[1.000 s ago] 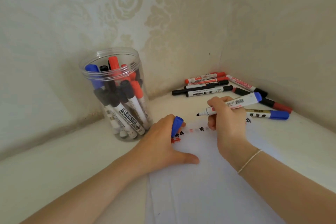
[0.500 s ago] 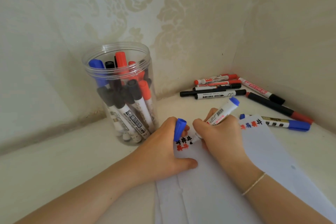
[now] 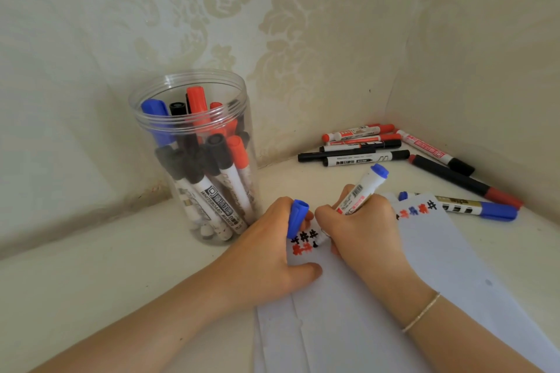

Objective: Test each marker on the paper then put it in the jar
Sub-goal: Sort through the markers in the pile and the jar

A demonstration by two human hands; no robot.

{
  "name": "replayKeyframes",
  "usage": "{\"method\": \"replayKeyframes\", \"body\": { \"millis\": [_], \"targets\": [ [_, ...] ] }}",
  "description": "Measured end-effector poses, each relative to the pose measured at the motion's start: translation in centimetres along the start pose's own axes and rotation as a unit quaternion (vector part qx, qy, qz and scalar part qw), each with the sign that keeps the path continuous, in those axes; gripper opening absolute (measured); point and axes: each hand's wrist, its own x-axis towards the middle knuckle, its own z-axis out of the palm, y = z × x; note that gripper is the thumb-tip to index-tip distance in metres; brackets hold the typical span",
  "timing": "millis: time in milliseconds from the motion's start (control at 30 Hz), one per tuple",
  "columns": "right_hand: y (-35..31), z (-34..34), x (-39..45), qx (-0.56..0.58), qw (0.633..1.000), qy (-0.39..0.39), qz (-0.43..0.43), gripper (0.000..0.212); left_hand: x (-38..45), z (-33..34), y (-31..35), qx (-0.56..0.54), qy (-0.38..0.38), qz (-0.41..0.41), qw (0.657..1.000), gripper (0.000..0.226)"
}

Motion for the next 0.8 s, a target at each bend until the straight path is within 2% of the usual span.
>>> {"method": "replayKeyframes", "body": {
  "millis": [133,267,467,567,667,733,800],
  "targets": [
    [-0.04,0.1,0.04,-0.009,0.999,0.029,-0.018,0.033,-0.06,-0.01,0.11,-0.003,0.001,0.0,1.0,0.052],
    [-0.17,-0.13,-0.02,0.025,0.999,0.009,0.017,0.024,-0.07,-0.05,0.2,-0.006,-0.002,-0.003,1.0,0.051],
    [-0.03,-0.07,0.07,0.003,1.0,0.007,0.011,0.028,-0.04,-0.1,0.26,-0.006,-0.002,-0.006,1.0,0.052],
    [-0.23,-0.16,-0.03,0.021,0.999,0.015,0.023,0.021,-0.03,-0.09,0.25,-0.006,-0.003,-0.007,1.0,0.052],
    [-0.29,0.01,-0.16,0.008,1.0,0.019,0.004,0.03,-0.03,-0.08,0.29,-0.004,-0.003,-0.008,1.0,0.052],
    [-0.3,0.0,-0.1,0.001,1.0,0.02,-0.002,0.034,-0.1,-0.09,0.31,-0.005,-0.005,-0.004,1.0,0.048],
    [-0.15,-0.24,0.06,0.042,0.999,0.022,0.005,0.03,-0.17,-0.06,0.32,-0.016,0.002,0.003,1.0,0.035]
  ]
}}
